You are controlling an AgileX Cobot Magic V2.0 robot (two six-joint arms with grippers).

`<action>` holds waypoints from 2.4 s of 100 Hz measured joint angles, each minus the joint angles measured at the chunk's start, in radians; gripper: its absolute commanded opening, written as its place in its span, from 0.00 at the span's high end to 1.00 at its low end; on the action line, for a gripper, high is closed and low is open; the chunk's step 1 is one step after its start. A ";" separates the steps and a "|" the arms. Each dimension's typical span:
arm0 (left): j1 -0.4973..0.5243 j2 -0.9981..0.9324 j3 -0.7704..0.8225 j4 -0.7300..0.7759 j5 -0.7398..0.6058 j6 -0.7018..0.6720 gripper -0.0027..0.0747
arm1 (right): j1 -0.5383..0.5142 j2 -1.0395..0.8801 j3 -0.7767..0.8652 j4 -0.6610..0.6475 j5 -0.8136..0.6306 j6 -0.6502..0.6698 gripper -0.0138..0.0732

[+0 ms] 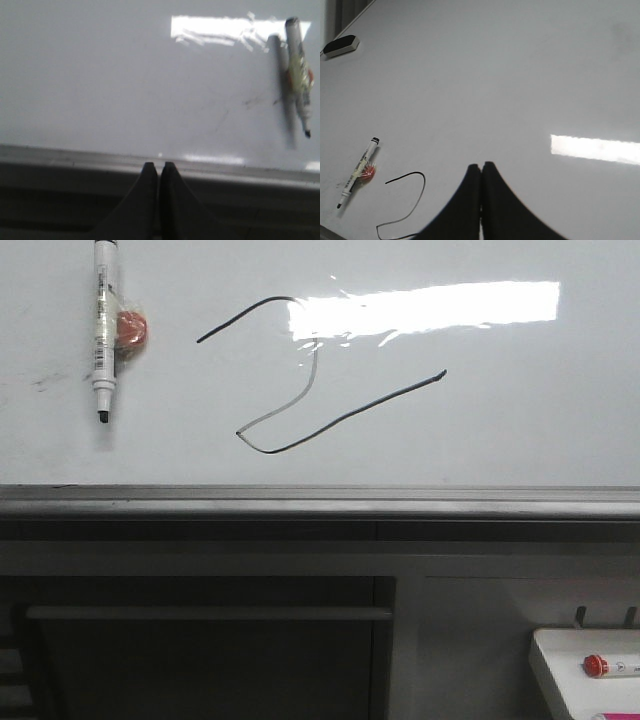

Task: Write number 2 on whiteboard

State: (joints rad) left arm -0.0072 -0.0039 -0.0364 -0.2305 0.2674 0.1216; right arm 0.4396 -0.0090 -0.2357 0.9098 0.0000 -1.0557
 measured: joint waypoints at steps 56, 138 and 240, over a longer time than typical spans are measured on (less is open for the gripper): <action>0.002 0.000 0.036 0.053 0.064 0.004 0.99 | 0.000 0.000 0.000 0.000 0.000 0.000 0.92; 0.002 0.000 0.036 0.053 0.065 0.005 0.99 | 0.000 0.000 0.000 0.000 0.000 0.000 0.92; 0.002 0.000 0.036 0.054 0.065 0.005 0.99 | -0.427 0.000 0.251 -1.011 0.316 1.240 0.92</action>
State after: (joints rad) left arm -0.0053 -0.0039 0.0000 -0.1764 0.3327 0.1267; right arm 0.0121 -0.0090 0.0153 -0.1017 0.3160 0.1841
